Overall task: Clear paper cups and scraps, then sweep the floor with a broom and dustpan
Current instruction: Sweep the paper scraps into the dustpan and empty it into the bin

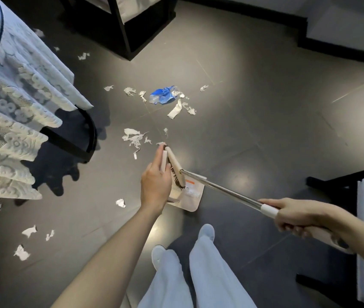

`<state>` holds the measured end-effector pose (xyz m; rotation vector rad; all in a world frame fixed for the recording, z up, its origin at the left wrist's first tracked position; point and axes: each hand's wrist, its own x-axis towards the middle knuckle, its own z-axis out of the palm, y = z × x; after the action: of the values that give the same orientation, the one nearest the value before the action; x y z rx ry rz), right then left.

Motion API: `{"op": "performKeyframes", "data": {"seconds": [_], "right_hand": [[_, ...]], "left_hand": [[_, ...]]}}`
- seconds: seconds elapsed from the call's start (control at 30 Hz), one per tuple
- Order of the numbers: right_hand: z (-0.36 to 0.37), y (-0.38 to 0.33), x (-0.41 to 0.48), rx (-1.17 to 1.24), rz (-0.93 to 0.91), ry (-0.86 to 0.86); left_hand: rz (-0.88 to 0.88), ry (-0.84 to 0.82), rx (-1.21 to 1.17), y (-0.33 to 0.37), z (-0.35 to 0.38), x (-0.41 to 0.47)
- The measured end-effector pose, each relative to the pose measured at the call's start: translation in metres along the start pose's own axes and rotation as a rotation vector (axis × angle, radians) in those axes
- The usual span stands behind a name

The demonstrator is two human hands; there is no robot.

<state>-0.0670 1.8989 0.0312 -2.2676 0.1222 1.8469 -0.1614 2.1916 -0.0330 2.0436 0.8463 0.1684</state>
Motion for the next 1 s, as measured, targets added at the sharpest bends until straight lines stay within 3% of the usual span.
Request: {"op": "performKeyframes", "data": {"seconds": [0.5, 0.7, 1.0], "right_hand": [[0.079, -0.124, 0.026, -0.326, -0.262, 0.245], [0.114, -0.137, 0.045, -0.336, -0.254, 0.148], [0.124, -0.121, 0.025, -0.447, -0.184, -0.061]], "left_hand": [[-0.057, 0.15, 0.026, -0.092, -0.108, -0.078], [-0.044, 0.094, 0.032, -0.115, -0.127, -0.086], [-0.077, 0.184, 0.021, -0.14, -0.142, -0.072]]}}
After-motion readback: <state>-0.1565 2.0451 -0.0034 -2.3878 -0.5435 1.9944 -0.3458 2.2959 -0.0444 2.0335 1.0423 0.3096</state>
